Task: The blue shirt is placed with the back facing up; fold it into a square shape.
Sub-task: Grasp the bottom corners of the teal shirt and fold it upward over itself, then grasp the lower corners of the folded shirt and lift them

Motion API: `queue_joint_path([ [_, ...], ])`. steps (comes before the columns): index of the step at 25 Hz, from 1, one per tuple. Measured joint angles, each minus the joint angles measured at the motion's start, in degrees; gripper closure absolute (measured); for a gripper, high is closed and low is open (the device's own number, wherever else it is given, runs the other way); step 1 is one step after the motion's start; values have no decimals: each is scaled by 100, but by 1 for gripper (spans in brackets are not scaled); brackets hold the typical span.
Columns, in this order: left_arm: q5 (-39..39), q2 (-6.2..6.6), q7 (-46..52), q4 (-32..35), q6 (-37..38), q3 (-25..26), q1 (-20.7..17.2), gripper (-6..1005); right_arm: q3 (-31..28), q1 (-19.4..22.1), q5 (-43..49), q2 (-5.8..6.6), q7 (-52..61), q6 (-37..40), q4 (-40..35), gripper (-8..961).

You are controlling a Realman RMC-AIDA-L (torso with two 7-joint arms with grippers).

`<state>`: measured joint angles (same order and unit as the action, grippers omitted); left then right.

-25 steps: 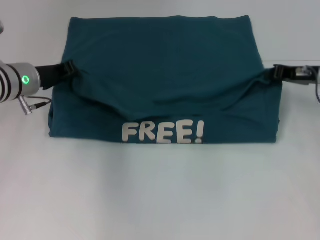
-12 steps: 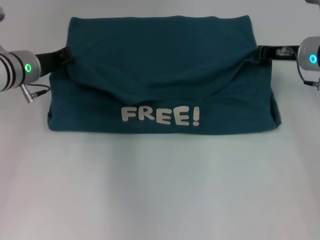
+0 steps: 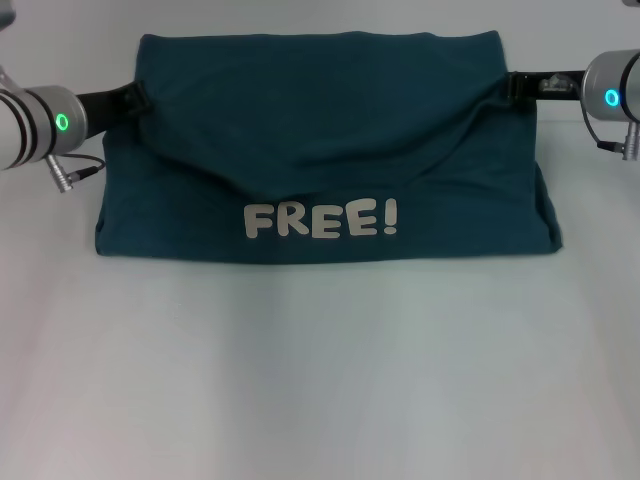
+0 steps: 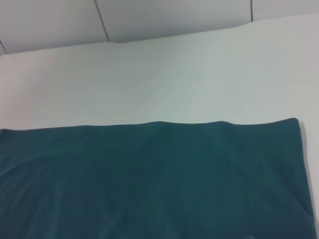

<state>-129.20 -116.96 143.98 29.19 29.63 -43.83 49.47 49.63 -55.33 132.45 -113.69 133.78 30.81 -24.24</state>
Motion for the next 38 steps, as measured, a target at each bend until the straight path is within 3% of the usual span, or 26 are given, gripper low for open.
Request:
queue_joint_path([
  [7, 0, 8, 14, -187, -115, -260, 52, 915, 222, -74, 467, 27, 178, -59, 172, 930],
  [10, 26, 2, 36, -234, -159, -227, 73, 909, 218, -98, 649, 26, 352, -130, 202, 824],
  [16, 86, -84, 131, 145, -32, -174, -162, 688, -120, 60, 504, 185, 415, 436, -93, 584],
  [19, 397, -288, 110, 896, 250, -137, -704, 562, -417, 500, 20, 192, 344, 1277, -681, 466],
  [22, 883, -371, -148, 1460, 735, -150, -1217, 436, -517, 1095, -728, 152, 112, 2116, -1186, 380],
  [24, 1119, -289, -351, 1520, 1229, -144, -1399, 353, -533, 1553, -1422, 159, -127, 2674, -1329, 323],
  [26, 1257, -114, -474, 1424, 1706, -131, -1556, 270, -563, 1905, -2007, 190, -376, 3163, -1312, 265],
  [29, 1327, 20, -777, 1247, 2074, 26, -1676, 251, -805, 2398, -2776, 241, -821, 4046, -1123, 265],
  [33, 1374, 11, -1630, 1156, 2546, 553, -1814, 226, -1266, 2801, -3153, 235, -1223, 4949, -996, 265],
  [38, 1352, 5, -2985, 837, 2339, 645, -1893, 218, -1420, 2939, -3155, 239, -1475, 5079, -856, 266],
])
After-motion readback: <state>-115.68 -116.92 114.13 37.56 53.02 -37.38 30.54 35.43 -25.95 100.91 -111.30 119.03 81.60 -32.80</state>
